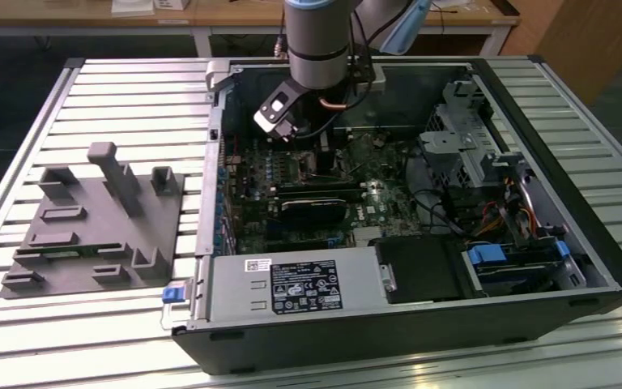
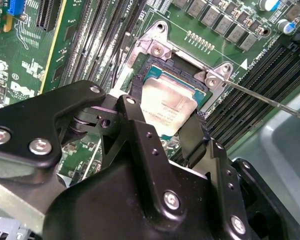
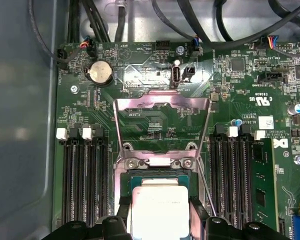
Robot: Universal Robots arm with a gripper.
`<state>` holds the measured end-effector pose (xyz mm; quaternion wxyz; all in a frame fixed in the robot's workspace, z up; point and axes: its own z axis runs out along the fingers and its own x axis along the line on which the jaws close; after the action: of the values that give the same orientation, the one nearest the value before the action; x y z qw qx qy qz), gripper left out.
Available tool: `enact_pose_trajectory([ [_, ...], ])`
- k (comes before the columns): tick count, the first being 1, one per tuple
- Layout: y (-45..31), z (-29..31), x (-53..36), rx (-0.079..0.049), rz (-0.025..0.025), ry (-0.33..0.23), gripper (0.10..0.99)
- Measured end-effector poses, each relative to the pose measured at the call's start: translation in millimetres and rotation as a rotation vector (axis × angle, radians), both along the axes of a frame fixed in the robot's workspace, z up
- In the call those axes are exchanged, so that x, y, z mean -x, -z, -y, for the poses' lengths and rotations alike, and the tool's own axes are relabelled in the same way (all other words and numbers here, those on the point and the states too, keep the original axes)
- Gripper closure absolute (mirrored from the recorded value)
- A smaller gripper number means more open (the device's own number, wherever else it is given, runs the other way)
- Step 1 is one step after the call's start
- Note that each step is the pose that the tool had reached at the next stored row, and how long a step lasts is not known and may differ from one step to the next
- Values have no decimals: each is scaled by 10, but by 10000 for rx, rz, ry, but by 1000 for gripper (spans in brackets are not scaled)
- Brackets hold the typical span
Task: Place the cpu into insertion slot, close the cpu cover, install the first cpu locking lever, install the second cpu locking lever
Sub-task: 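Place the cpu into insertion slot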
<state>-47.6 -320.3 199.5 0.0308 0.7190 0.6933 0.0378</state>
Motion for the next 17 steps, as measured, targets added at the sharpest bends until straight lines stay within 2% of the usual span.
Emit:
enact_pose_trajectory([
  [4, 24, 0, 0, 14, 0, -2, 545],
  [7, 30, 0, 0, 84, -2, -5, 545],
  [17, 61, 0, 0, 84, -1, -6, 545],
])
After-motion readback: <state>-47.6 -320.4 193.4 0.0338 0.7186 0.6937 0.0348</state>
